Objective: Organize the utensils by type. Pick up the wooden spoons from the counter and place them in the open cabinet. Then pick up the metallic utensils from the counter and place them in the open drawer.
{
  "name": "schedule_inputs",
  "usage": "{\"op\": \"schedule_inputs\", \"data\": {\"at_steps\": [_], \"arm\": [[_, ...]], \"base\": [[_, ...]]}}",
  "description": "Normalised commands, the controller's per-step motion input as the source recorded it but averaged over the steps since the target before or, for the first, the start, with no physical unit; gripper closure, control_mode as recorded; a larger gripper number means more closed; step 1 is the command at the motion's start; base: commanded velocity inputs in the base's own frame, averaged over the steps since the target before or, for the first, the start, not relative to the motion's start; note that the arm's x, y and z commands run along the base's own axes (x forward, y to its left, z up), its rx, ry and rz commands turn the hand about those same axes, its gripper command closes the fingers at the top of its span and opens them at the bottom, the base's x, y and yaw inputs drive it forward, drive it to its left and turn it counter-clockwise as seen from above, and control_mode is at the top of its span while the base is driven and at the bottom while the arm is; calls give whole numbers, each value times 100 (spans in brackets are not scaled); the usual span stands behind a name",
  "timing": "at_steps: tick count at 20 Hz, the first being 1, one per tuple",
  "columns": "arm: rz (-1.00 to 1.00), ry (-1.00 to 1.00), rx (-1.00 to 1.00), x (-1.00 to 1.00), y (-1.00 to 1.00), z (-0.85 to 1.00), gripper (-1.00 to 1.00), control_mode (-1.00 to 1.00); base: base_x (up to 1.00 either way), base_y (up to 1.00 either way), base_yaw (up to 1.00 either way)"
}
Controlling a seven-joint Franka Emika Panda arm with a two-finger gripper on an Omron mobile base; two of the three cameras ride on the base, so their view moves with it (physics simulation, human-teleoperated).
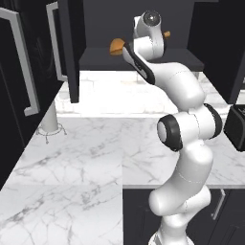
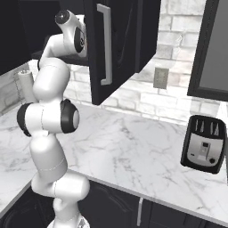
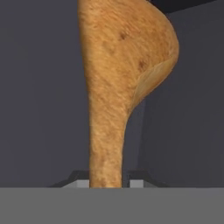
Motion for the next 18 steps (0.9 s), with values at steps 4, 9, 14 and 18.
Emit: {"op": "schedule_inputs", "data": {"at_steps": [4,9,14,18], "arm": [[0,0,0,5,0,-32,-100,-100],[0,0,0,0,0,-32,-100,-100],[0,0,0,0,0,-31,-100,-100],[0,4,0,0,-7,-19,-100,-100]], "base": [[0,0,0],[0,0,0],[0,0,0],[0,0,0]]}}
